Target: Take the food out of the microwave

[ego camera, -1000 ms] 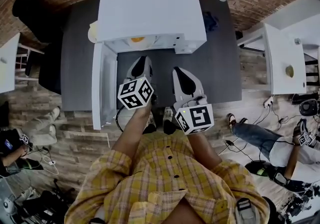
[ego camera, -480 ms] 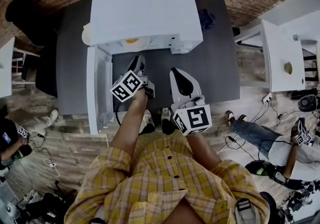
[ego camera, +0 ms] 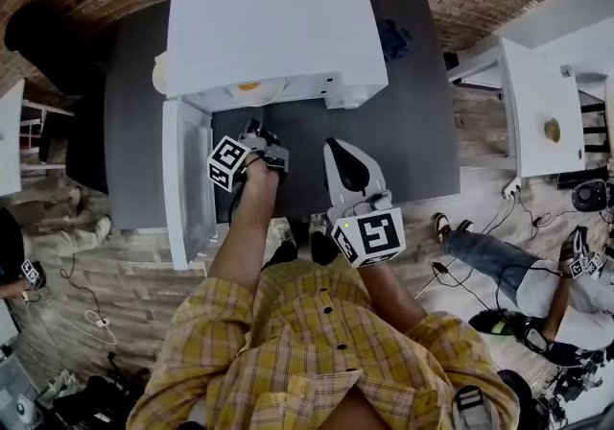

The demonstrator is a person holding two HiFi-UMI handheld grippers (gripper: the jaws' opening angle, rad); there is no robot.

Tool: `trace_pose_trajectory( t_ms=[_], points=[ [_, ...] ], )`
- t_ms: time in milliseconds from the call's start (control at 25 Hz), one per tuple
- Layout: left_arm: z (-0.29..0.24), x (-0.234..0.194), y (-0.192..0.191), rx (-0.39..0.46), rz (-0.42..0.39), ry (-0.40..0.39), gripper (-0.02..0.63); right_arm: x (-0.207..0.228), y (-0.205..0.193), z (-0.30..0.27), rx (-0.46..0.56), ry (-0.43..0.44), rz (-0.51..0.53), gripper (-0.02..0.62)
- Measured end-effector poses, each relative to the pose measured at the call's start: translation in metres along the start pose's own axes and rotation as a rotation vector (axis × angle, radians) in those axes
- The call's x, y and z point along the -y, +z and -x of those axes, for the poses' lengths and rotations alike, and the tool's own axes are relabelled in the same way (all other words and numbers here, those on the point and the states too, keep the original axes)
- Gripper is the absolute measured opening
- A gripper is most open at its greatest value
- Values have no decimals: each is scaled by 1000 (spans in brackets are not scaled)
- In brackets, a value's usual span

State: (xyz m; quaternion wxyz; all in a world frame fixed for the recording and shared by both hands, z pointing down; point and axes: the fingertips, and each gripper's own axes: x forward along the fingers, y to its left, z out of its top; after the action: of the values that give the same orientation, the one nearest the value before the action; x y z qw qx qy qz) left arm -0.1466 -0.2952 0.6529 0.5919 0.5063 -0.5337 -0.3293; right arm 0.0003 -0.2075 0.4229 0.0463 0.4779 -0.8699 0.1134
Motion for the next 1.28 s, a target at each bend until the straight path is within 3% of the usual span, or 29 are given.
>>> trace_pose_trajectory(
  t_ms=[320,520,960,1280],
  points=[
    [-18,-32,5,83,205,30,106,5,-9,-4,-13,-8,-8,3],
    [-29,-41,7,89,263,30,106,6,-12,-3,-23,-8,7,3],
    [-41,-47,13,112,262,61,94,7,-12,-6,-32,-4,20,3],
    [-48,-45,12,123,255,86,38,17,-18,-2,-36,-27,2,3]
  ],
)
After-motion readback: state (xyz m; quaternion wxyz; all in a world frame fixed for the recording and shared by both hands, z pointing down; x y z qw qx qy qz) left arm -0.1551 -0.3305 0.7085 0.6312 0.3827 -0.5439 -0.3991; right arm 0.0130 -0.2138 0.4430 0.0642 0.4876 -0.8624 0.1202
